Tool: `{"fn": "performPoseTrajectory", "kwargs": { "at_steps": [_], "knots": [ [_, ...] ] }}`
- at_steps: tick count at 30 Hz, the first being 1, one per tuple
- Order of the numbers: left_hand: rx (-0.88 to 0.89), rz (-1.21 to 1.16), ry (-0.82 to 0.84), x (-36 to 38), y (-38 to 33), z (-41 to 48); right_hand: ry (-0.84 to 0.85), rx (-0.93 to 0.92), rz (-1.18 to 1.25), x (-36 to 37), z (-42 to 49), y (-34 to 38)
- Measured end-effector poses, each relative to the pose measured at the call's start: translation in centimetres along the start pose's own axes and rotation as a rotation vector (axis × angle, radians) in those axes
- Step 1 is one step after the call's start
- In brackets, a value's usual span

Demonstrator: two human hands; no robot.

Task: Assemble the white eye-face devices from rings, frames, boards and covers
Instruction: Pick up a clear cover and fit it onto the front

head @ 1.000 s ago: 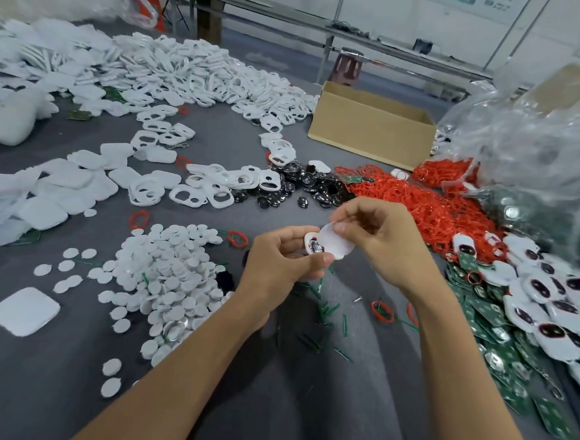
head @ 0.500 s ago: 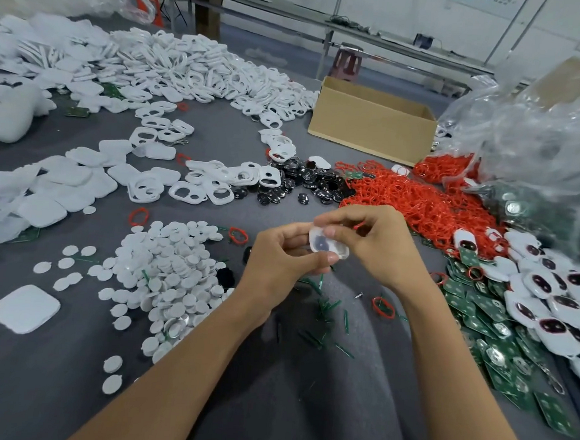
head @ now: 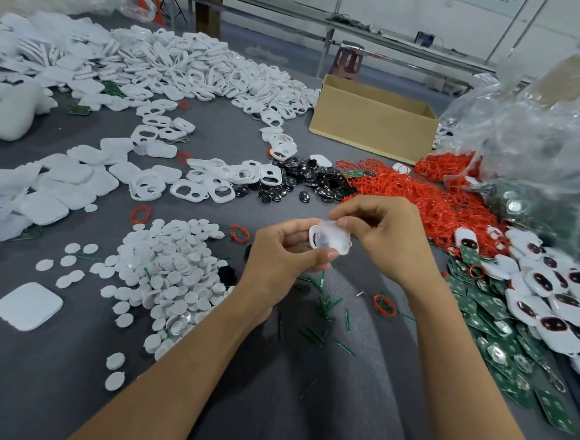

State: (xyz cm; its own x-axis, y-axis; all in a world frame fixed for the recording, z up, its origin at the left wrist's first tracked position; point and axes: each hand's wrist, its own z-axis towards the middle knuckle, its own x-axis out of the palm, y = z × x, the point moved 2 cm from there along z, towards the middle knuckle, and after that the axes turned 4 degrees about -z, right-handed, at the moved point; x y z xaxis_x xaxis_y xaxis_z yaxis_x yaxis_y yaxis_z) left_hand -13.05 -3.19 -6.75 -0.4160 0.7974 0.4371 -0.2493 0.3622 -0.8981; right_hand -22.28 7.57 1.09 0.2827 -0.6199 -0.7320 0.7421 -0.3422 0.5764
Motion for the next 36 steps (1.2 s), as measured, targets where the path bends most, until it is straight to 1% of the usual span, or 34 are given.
{"fn": "performPoseTrajectory", "kwargs": {
  "at_steps": [5, 10, 16, 19, 21, 24, 26, 29, 34, 36],
  "knots": [
    [0.010, 0.000, 0.002, 0.0, 0.0, 0.0, 0.049, 0.011, -0.039, 0.5, 0.0, -0.2],
    [-0.004, -0.005, -0.010, 0.0, 0.0, 0.1, 0.036, 0.000, -0.121, 0.9, 0.2, -0.3],
    [-0.006, 0.005, -0.023, 0.0, 0.0, 0.0, 0.052, -0.058, -0.230, 1.0, 0.1, -0.2],
    [-0.011, -0.021, -0.063, -0.1, 0.0, 0.1, 0.059, -0.052, -0.276, 1.2, 0.0, -0.1],
    [-0.017, -0.042, -0.090, -0.2, 0.1, 0.2, 0.078, -0.051, -0.297, 1.3, 0.0, -0.1],
    [-0.016, -0.023, -0.085, -0.3, 0.1, 0.2, 0.151, -0.063, -0.329, 1.4, -0.1, 0.1],
    [-0.012, -0.015, -0.079, -0.4, 0.1, 0.2, 0.167, -0.069, -0.339, 1.4, -0.1, 0.2],
    [-0.005, -0.020, -0.071, -0.3, 0.0, 0.1, 0.140, -0.095, -0.331, 1.4, -0.1, 0.3],
    [0.008, 0.026, -0.062, -0.3, -0.1, 0.0, 0.201, -0.095, -0.315, 1.7, -0.2, 0.0],
    [-0.004, 0.013, -0.075, -0.3, -0.1, 0.0, 0.196, -0.100, -0.287, 1.5, -0.2, -0.1]
  ]
}}
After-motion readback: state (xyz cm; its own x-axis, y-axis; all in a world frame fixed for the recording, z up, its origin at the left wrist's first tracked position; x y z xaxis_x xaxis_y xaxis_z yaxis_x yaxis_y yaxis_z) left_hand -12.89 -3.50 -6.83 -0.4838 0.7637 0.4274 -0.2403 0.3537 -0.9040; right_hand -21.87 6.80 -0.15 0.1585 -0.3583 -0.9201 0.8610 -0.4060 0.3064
